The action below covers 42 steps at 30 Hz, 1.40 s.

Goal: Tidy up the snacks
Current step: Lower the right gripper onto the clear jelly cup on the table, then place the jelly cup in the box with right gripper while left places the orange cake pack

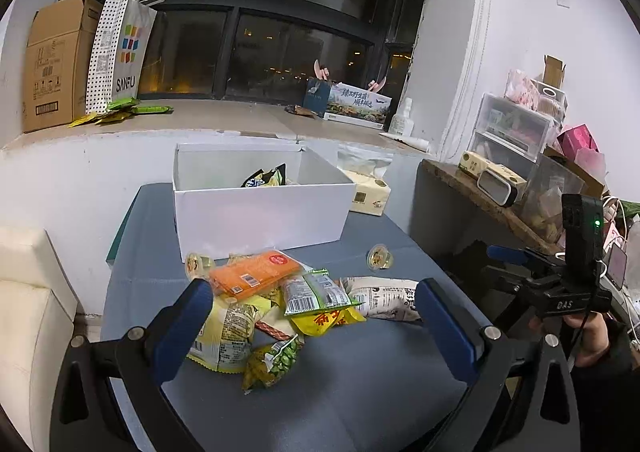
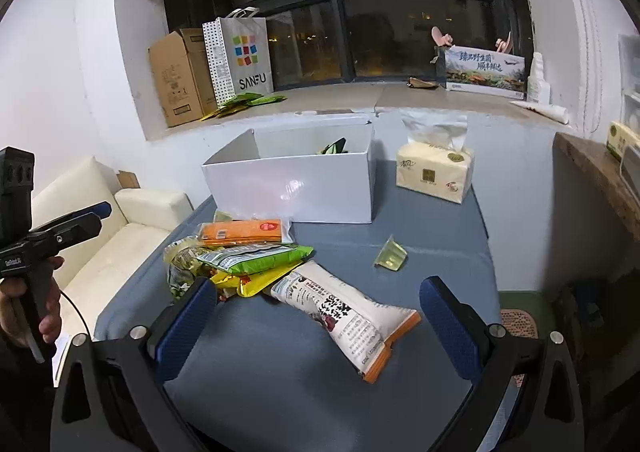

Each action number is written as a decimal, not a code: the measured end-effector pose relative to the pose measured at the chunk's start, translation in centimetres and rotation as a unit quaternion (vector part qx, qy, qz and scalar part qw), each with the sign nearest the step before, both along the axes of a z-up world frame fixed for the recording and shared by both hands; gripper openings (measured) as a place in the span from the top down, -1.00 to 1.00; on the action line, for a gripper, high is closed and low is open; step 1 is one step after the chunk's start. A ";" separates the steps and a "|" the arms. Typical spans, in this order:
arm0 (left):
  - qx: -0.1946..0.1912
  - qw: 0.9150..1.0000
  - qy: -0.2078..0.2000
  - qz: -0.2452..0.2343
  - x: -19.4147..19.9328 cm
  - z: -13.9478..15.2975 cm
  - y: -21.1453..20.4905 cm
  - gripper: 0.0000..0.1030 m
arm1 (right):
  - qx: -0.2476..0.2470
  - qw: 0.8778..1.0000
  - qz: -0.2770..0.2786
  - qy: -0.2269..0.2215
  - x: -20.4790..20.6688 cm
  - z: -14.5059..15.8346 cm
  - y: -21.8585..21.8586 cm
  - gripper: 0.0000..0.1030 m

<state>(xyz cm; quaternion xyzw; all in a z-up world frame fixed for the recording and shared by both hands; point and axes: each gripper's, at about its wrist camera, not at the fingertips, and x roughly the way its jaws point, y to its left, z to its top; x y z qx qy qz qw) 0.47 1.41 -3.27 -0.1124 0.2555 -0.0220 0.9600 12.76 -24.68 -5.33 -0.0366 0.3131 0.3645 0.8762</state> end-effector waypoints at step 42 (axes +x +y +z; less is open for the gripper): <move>0.018 0.999 0.041 0.001 1.6 -2.1 1.5 -1.00 | -0.111 0.991 0.041 0.064 15.1 -8.4 5.1 0.05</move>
